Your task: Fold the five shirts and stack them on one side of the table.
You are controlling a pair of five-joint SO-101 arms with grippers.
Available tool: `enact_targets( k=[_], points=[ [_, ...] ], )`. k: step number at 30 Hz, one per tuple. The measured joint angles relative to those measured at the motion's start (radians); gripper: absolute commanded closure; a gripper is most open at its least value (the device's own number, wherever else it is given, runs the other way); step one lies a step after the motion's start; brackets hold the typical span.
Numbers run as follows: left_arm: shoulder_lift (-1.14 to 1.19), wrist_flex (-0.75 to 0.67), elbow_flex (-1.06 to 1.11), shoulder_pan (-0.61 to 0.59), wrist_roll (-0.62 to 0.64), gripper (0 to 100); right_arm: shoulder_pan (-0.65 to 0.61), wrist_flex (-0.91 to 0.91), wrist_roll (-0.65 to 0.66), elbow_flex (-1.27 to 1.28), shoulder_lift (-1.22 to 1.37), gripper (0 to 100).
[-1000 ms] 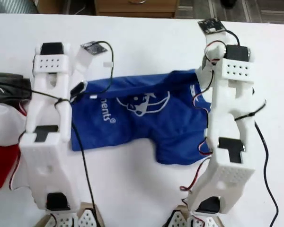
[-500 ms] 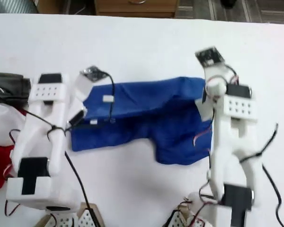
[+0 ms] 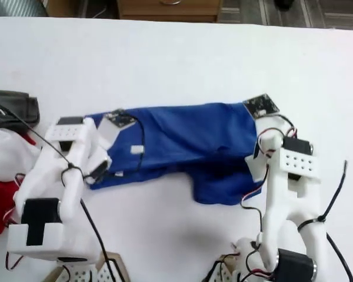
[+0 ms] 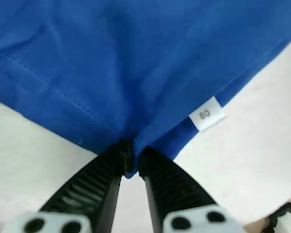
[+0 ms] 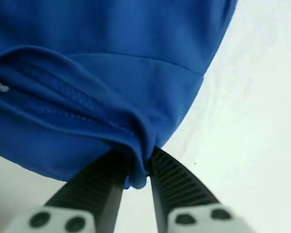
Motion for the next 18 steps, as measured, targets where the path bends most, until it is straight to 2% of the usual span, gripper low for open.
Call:
enact_targets(
  k=[10,18],
  points=[
    [-0.043,-0.097,0.098,-0.005,0.000,97,0.002,-0.072,0.003,0.141,-0.003,97.8],
    [-0.043,-0.017,0.040,-0.026,0.000,97,0.020,-0.072,0.003,0.141,-0.006,97.8]
  ],
)
